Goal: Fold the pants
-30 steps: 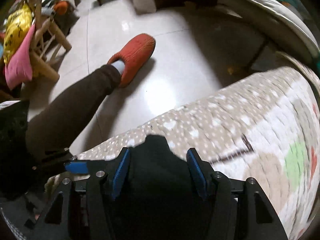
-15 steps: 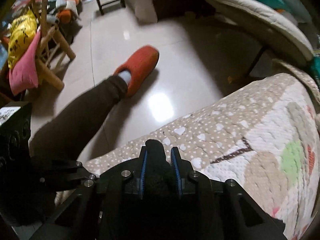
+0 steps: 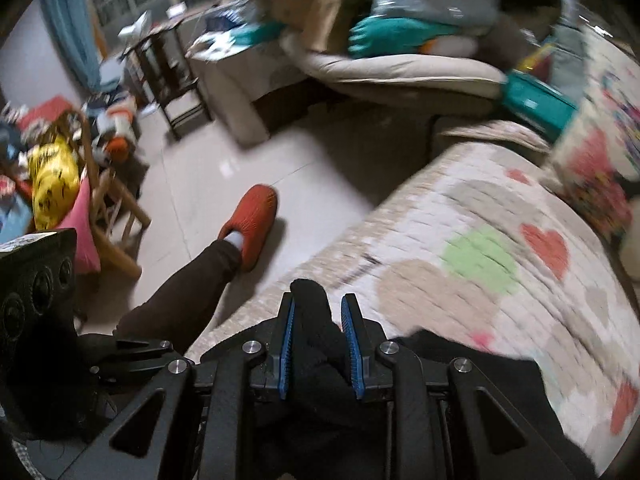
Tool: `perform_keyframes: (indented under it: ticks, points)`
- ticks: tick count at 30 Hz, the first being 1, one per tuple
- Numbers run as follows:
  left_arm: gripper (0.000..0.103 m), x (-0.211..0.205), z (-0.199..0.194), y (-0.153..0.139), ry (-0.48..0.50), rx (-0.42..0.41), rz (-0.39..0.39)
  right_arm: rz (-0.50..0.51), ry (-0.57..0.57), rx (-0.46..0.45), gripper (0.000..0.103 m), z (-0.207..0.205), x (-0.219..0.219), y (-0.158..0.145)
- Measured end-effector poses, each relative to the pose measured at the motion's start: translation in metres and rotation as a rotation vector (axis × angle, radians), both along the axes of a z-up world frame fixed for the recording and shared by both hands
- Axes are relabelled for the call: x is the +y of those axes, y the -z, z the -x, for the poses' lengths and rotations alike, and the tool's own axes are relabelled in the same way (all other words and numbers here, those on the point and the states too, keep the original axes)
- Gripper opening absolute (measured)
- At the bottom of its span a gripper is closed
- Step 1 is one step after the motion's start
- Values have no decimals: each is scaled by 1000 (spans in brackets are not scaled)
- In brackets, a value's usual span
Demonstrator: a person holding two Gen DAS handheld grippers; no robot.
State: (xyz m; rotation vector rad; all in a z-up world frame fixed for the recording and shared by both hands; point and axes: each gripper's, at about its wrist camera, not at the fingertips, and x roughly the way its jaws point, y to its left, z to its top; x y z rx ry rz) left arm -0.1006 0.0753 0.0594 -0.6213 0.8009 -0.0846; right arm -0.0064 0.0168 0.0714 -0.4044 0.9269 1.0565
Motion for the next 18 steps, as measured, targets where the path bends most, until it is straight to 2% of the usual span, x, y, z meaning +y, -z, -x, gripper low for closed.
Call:
perform_keyframes:
  ticks: [5,11,12,13,15,17,18]
  points:
    - [21,-61,-29,-4,97,19,-64,-35,114,18,25,-25,-71,0]
    - [23,-135,-68,14,230,88,-116,-37,309,74,26,-63,-163,31]
    - [23,-145,-71,17,250,107,-123,-29,338,84,27,-67,-174,37]
    - [24,-152,-71,19,267,124,-128,-16,368,94,33,-72,-185,42]
    - [24,-162,-65,19,312,135,-109,32,445,103,35,-85,-205,52]
    - [32,-161,-56,13,344,126,-105,88,559,122,44,-101,-228,57]
    - [34,-154,-47,7,356,111,-104,94,601,138,45,-107,-239,58]
